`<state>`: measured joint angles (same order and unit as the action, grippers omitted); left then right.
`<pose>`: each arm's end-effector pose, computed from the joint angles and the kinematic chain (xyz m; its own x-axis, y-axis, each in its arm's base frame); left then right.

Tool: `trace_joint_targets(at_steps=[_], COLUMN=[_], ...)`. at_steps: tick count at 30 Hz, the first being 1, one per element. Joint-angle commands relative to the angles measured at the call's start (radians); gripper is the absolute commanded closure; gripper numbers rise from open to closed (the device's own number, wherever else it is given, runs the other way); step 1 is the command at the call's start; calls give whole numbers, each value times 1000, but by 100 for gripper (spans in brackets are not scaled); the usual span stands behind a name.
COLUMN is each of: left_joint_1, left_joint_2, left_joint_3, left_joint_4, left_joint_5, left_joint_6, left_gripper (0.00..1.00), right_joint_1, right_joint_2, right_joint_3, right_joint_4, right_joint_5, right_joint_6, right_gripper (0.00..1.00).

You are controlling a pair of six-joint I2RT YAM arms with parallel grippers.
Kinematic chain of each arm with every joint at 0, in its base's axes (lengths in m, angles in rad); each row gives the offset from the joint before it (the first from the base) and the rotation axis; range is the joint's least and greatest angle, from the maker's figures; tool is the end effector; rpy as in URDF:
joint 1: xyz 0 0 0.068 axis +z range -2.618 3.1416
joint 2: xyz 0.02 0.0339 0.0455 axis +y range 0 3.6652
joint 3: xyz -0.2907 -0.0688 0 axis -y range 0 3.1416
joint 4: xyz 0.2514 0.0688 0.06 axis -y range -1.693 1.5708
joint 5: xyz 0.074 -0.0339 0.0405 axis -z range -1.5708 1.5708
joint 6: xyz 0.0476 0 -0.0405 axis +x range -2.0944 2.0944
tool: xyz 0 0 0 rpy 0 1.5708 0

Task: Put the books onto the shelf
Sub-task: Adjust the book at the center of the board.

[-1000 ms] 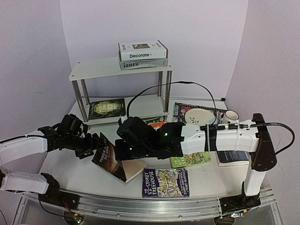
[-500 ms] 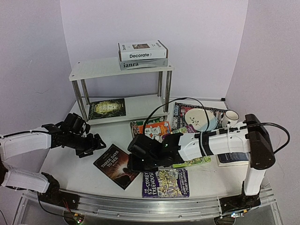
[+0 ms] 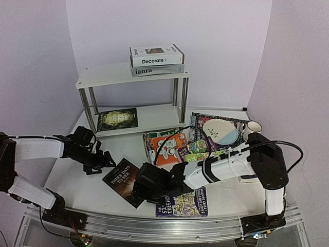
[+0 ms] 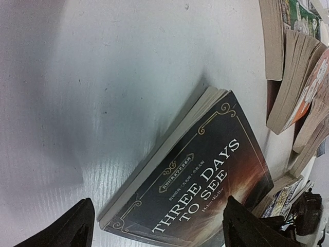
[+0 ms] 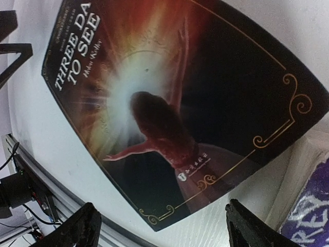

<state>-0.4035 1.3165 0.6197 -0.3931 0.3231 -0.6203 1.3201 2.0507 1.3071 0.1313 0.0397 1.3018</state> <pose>0.2086 -0.1055 0.1739 -0.9584 -0.1902 -0.2128 -0.0611 0.8651 -0.4979 0.1207 0.4639 0.1755 -0.9633 0.1213 -0.2395 -0.1177 0.6110 0.7828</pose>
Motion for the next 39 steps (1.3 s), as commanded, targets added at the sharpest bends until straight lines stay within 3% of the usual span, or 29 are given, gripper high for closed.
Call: trace_joint_targets(at_steps=[1,7,18,29,39], left_joint_1=[16,18,17,17,17], left_joint_2=[34,87,149,37,-47], left_joint_3=[12,-9,-50,-145,-189], left_joint_4=[78,157,189,189,189], left_joint_5=[59,165,241,301,329], left_joint_6=[35,56,44,-7,-49], left_gripper=[13,12,16,17,17], right_joint_1=[-1,-1,-23,-36,-35], right_joint_2=[18,14,35,69,29], right_joint_3=[-8,-41,-6,110,201], right_joint_4=[4,3,-21,77,77], right_joint_5=[3,59,123,46,41], right_joint_6=[130,173,121,-91,-188], right_gripper=[18,9,11,33,37])
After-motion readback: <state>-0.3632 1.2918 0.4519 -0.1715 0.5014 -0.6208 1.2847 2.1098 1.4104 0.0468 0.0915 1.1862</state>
